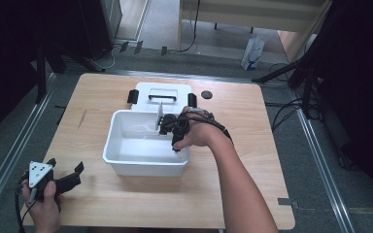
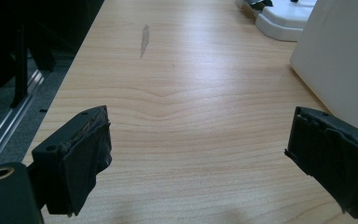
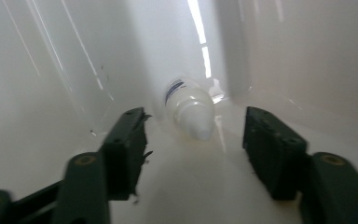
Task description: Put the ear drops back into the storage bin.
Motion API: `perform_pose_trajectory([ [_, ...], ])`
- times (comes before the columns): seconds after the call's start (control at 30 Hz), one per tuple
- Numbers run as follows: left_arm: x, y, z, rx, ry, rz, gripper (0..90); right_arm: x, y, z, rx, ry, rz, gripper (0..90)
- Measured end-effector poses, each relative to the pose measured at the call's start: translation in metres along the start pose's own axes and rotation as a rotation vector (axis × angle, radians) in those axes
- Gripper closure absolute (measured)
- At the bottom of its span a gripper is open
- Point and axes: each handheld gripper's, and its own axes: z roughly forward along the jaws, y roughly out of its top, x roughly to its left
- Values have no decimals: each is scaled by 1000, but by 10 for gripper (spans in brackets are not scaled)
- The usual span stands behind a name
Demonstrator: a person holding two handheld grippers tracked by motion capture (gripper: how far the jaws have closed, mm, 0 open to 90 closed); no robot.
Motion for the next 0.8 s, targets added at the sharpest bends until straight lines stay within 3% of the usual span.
perform_pose_trajectory([
  [0.07,0,0,0,-3,1,-2,70,-3,-1,-7,-33,3,32,324],
  [0.2,0,0,0,-3,1,-1,70,-4,-3,-22,-83,-3,51,253],
  [0.4,0,0,0,-1,1,0,70,-4,-8,-45,-120,-10,23,149],
  [0.6,0,0,0,-1,1,0,70,-7,-18,-64,-138,-39,45,140],
  [0.8,0,0,0,-1,3,4,70,-12,-38,-73,-138,-68,66,137],
])
